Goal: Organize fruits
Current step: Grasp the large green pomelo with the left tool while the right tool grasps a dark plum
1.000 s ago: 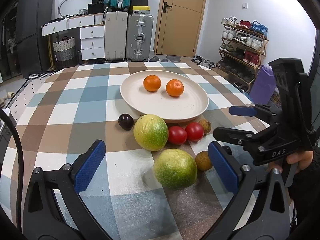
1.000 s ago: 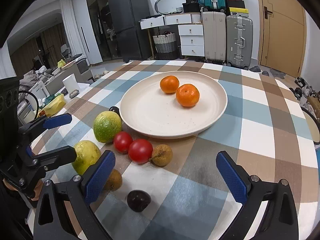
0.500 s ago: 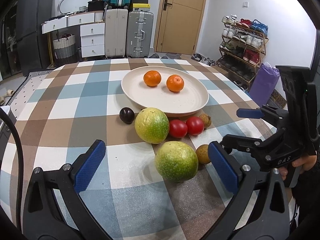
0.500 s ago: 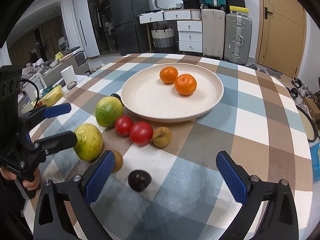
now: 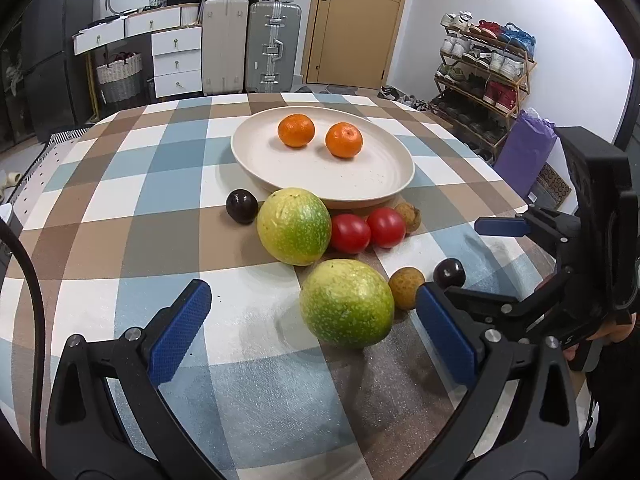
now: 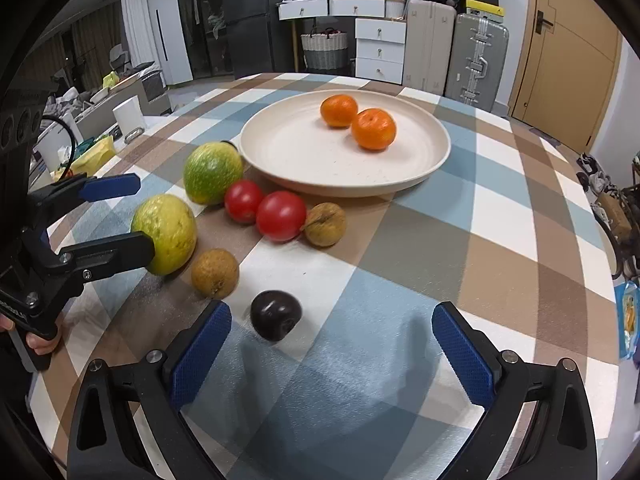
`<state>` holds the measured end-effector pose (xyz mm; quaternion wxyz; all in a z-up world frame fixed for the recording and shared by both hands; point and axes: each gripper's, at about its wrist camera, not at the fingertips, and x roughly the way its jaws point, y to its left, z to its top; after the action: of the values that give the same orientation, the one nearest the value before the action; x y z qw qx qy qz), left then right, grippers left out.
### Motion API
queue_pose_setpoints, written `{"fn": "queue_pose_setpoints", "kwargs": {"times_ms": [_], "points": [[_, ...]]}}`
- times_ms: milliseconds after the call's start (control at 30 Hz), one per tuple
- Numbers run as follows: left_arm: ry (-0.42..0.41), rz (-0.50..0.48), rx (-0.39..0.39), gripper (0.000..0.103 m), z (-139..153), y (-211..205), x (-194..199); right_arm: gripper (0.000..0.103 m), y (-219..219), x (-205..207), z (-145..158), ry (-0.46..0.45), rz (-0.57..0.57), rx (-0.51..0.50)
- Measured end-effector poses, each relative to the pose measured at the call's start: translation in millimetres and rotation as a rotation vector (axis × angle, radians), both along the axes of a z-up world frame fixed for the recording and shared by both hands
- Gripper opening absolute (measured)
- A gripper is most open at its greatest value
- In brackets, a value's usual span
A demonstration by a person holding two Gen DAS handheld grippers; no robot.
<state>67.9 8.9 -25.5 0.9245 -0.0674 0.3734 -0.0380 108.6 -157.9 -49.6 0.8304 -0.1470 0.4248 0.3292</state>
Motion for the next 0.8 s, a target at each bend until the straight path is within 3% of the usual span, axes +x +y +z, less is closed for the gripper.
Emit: {"fn": "queue_pose_setpoints", "kwargs": {"times_ms": [167, 367, 633, 800], "points": [[0.031, -0.015, -0.007, 0.101, -5.3, -1.7, 2.8, 0.102, 2.3, -3.9, 0.5, -0.007, 0.014, -0.002], [0.041, -0.035, -0.015, 0.097, -7.1, -2.6, 2.9, 0.089, 6.7, -6.2, -1.3, 0.004, 0.039, -0.015], [0.066, -0.057, -0.035, 0.075, -10.9, -2.7, 5.0, 0.075, 13.9, -12.5, -1.8, 0.003, 0.092, -0.027], [0.074, -0.082, -0.046, 0.052, -12.4, -5.1, 5.7, 0.066, 18.6, -16.6, -0.3, -0.008, 0.115, -0.033]]}}
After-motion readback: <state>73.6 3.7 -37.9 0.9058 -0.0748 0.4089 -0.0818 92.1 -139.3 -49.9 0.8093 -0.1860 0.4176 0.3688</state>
